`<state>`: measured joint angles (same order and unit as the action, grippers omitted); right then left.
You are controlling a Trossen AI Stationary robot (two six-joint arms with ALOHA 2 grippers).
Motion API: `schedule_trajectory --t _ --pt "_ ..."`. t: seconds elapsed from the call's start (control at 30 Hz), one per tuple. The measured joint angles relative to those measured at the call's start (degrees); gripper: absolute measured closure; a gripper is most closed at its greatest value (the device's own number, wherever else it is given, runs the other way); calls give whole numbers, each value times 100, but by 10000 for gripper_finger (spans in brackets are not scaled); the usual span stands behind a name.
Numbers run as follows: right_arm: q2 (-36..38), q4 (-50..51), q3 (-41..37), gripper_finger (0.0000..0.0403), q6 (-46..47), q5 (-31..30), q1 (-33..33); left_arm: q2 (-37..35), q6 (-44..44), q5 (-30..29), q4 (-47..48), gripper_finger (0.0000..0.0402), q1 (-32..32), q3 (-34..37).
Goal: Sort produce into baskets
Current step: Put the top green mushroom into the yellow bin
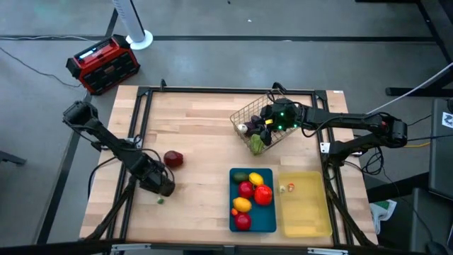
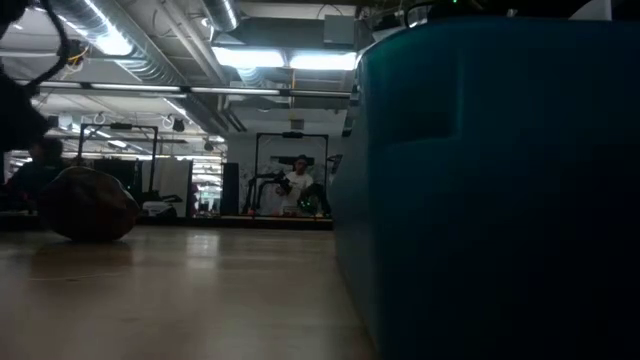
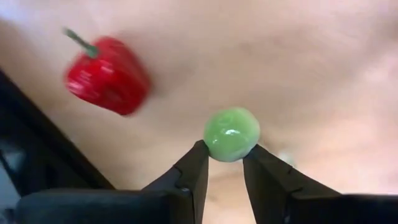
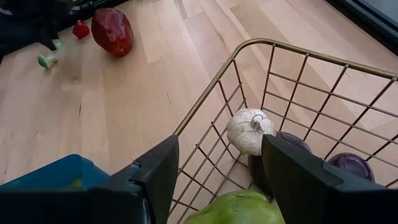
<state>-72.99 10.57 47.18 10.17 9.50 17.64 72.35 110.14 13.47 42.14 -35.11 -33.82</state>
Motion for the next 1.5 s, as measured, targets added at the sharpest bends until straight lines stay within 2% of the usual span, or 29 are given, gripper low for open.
schedule_trajectory --t 0.13,0.23,0.4,0.53,0.7,0.9,1.07,1.17,1.5 --pt "0 -8 0 175 0 0 1 -204 -119 -116 38 310 0 -204" --pt "0 -17 0 175 0 22 -1 -434 -111 -517 38 313 0 -336" --pt "0 -24 0 175 -3 59 -82 -828 -24 -1963 -355 314 111 -442" --pt "-32 -238 0 175 -210 55 -396 -915 -539 -3276 -1178 312 367 -444" --pt "-189 -1159 2 175 -740 54 -1037 -895 -1514 -3981 -2138 312 832 -444" --pt "-559 -2485 4 175 -1497 -81 -1786 -706 -2592 -4129 -3334 309 1335 -449" --pt "-931 -3225 4 175 -1950 -887 -2236 -369 -3224 -4125 -4398 309 1649 -449" --pt "-1118 -3563 4 175 -2123 -1288 -2434 -140 -3419 -4124 -4922 309 1783 -446" --pt "-1517 -4278 4 175 -2267 -1979 -2842 531 -3673 -4124 -6284 309 2065 -449"
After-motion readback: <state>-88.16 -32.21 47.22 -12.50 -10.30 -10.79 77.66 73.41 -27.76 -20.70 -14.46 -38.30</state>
